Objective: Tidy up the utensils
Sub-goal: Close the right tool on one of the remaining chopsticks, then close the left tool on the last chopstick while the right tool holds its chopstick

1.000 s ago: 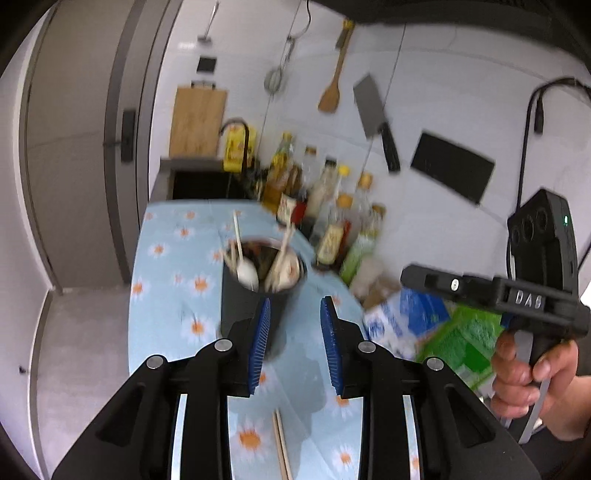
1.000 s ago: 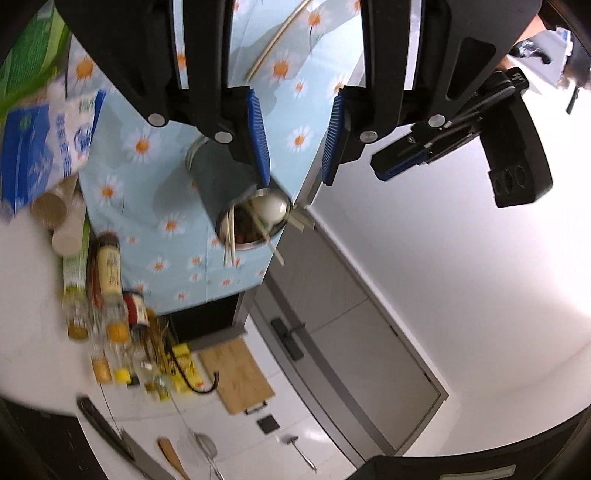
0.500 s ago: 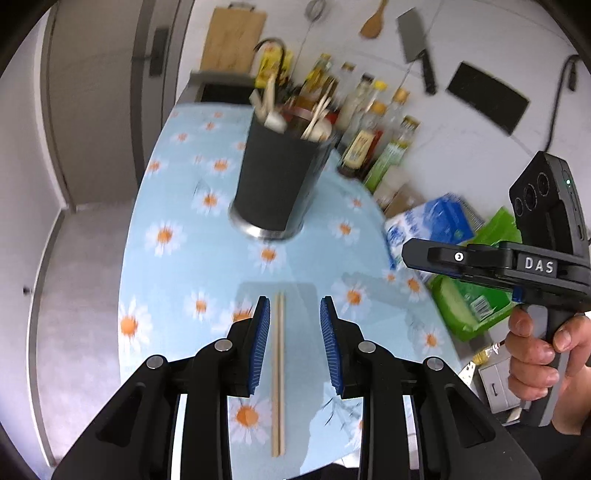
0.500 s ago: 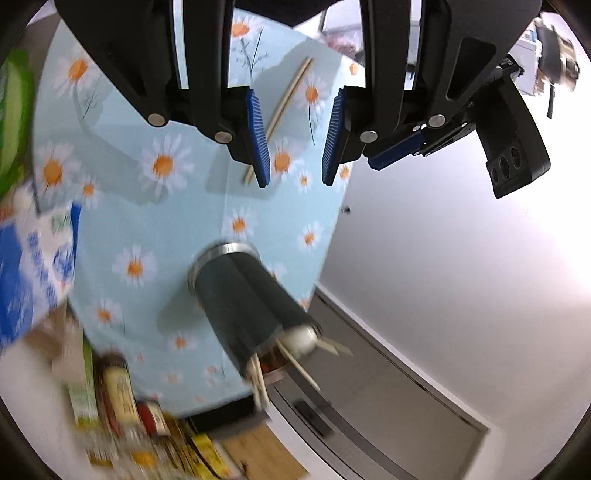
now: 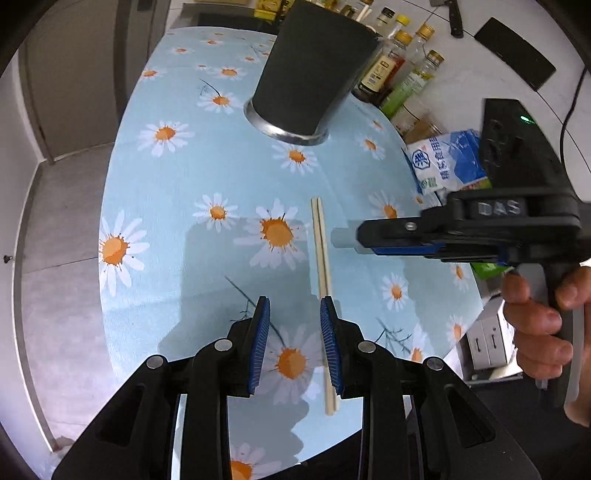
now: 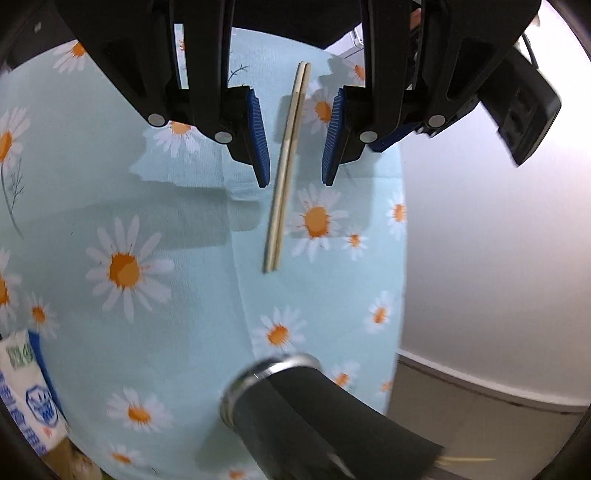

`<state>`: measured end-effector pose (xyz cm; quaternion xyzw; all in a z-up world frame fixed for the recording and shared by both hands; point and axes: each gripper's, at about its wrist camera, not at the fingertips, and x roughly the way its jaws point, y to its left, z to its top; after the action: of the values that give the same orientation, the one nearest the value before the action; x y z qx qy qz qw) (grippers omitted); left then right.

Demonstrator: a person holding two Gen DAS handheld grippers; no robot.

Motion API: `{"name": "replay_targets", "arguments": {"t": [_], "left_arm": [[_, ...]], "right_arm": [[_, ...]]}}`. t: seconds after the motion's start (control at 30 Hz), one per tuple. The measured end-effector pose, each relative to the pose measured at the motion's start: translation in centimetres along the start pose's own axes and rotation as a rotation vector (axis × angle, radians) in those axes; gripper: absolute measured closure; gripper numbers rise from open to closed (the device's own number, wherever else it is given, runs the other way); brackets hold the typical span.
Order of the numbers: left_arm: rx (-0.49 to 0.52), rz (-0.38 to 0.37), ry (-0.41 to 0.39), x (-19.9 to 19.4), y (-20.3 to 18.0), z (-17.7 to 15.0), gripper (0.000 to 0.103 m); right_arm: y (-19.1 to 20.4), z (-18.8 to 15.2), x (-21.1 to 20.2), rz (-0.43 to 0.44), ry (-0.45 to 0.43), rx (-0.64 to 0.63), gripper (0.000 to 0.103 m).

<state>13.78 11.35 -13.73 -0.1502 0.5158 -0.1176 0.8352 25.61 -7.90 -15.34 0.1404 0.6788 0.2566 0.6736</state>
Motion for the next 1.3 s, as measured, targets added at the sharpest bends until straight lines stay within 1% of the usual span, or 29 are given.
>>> {"name": "replay_targets", "arguments": {"t": [0.1, 0.17, 0.3, 0.37, 0.4, 0.47, 0.73, 0.83, 0.97, 1.07, 1.13, 1.3], "left_arm": [[-0.013, -0.034, 0.033, 0.6, 1.1, -0.1, 0.076], [-0.001, -0.046, 0.049, 0.8, 1.5, -0.2, 0.076], [0.017, -0.087, 0.085, 1.2, 2.0, -0.3, 0.076], [0.037, -0.112, 0.094, 1.3, 2.1, -0.4, 0.076], [0.046, -0.116, 0.098, 1.3, 2.1, -0.5, 0.076], [0.055, -0.13, 0.106, 1.4, 2.3, -0.7, 0.076], [0.068, -0.174, 0.142, 2.0, 2.9, -1.0, 0.076], [0.077, -0.184, 0.15, 2.0, 2.9, -0.9, 0.076], [0.09, -0.194, 0.154, 1.8, 2.9, -0.4, 0.076], [0.105, -0.193, 0.153, 1.7, 2.7, 0.0, 0.076], [0.111, -0.19, 0.157, 1.8, 2.7, 0.2, 0.076], [0.113, -0.173, 0.171, 2.3, 2.0, 0.6, 0.076]], "right_arm": [[0.1, 0.1, 1.3, -0.037, 0.026, 0.041, 0.076], [0.6, 0.2, 2.0, -0.081, 0.034, 0.039, 0.084], [0.8, 0.5, 3.0, -0.147, 0.051, 0.064, 0.085], [0.5, 0.5, 3.5, -0.155, 0.061, 0.085, 0.086], [0.6, 0.5, 3.7, -0.163, 0.066, 0.092, 0.087], [0.9, 0.6, 3.8, -0.207, 0.061, 0.084, 0.094], [2.3, 0.8, 4.8, -0.293, 0.059, 0.078, 0.095], [3.3, 1.2, 5.6, -0.354, 0.07, 0.078, 0.095], [4.6, 1.8, 6.7, -0.428, 0.093, 0.084, 0.098], [5.0, 2.0, 7.1, -0.447, 0.096, 0.082, 0.099], [4.8, 2.0, 7.0, -0.437, 0.093, 0.092, 0.099], [3.5, 2.4, 6.5, -0.351, 0.108, 0.137, 0.098]]}}
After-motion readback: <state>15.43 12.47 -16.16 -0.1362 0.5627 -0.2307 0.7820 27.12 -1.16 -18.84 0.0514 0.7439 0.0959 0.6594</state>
